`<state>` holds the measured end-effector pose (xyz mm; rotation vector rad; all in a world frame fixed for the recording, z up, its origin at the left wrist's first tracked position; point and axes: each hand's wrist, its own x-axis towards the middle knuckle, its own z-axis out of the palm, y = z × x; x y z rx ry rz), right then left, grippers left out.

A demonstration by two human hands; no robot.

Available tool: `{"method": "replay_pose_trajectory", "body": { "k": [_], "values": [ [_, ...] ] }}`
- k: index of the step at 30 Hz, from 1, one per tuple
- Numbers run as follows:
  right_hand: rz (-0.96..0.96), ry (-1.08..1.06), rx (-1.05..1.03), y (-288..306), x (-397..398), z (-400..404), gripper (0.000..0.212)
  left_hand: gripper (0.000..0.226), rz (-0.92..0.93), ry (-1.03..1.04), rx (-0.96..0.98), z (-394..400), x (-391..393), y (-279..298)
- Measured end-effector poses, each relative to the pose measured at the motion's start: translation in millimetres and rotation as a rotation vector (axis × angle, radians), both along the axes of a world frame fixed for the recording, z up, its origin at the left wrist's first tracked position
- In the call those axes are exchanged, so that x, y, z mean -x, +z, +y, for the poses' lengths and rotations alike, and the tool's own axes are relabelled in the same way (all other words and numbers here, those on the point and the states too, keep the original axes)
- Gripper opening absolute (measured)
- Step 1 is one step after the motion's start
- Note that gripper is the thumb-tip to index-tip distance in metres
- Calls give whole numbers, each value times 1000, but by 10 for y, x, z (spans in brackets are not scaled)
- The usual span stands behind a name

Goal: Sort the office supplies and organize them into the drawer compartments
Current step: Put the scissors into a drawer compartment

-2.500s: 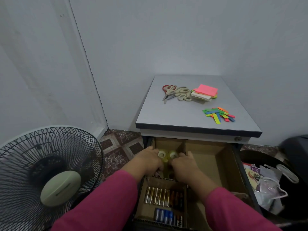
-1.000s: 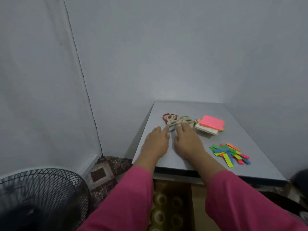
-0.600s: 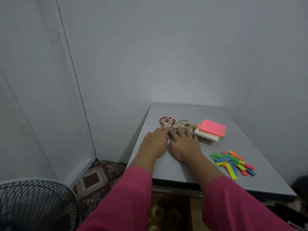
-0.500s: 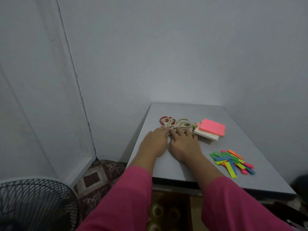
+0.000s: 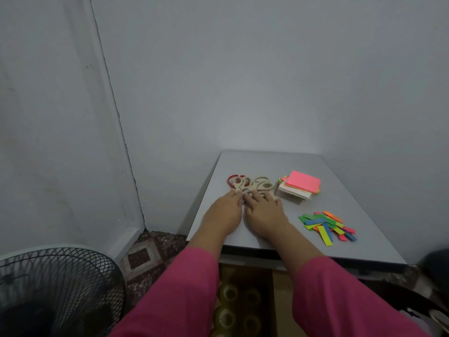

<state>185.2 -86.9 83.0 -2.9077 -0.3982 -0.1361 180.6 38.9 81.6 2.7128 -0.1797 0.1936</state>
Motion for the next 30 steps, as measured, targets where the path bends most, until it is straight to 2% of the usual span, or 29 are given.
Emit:
{"method": "replay_pose_trajectory", "body": {
  "k": [13,22,26,30],
  "values": [
    [-15,66,33,-23,841,-135,49,44,-30,-17,13,-73,875,3],
    [-70,99,-78,83,894,-235,44,39,35,30,59,-140,876,189],
    [-199,-73,-196,118,884,-343,47,35,-169,46,-103,-185,787,335],
    [-88,-241,-180,146,818,-385,52,25,-139,35,-178,-261,667,426]
  ]
}}
